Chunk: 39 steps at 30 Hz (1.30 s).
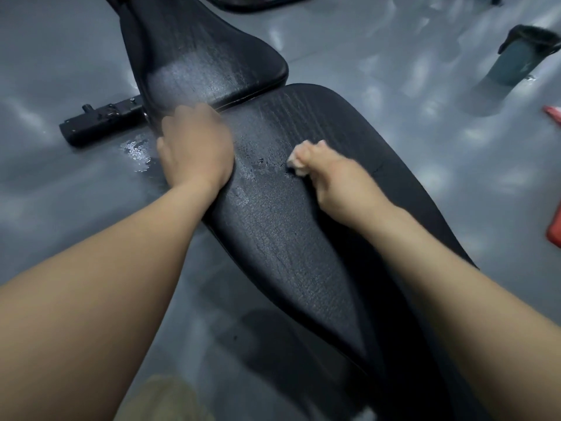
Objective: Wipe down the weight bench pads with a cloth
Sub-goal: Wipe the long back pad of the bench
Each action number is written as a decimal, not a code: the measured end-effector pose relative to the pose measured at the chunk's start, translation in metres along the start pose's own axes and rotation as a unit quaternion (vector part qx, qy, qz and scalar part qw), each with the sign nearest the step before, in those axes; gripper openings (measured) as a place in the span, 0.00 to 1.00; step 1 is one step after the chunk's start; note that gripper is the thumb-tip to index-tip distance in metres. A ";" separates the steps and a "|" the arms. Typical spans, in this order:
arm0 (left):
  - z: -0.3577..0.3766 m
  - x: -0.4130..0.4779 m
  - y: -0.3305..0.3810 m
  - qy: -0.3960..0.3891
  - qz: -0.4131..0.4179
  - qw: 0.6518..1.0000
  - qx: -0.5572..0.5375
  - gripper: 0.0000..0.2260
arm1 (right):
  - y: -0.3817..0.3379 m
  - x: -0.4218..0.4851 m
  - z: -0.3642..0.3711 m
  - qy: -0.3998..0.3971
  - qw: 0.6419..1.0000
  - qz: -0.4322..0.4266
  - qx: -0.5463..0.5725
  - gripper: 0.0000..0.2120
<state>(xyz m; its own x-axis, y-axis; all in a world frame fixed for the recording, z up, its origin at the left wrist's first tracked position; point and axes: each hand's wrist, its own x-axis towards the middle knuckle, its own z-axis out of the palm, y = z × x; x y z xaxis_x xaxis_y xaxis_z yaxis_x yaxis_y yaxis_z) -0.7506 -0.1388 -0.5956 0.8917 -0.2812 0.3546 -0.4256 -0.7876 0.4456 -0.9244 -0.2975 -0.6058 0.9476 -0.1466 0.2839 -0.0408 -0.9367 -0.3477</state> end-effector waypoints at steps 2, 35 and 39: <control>-0.001 -0.001 0.000 -0.002 0.002 1.000 0.001 0.13 | -0.025 -0.011 0.013 -0.037 0.999 -0.030 0.003 0.21; -0.001 0.013 -0.028 -0.076 0.043 0.986 -0.143 0.11 | -0.045 0.032 0.013 0.087 0.996 0.024 -0.021 0.14; 0.001 0.018 -0.037 -0.087 0.072 0.983 -0.144 0.11 | -0.085 0.019 0.021 0.035 0.994 -0.108 0.001 0.16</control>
<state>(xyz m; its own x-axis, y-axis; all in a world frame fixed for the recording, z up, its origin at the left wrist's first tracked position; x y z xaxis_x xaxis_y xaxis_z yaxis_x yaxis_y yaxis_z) -0.7186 -0.1154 -0.6062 0.8216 -0.4868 0.2967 -0.5527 -0.5527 0.6237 -0.8967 -0.2138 -0.5894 0.9096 0.0358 0.4138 0.1617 -0.9482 -0.2734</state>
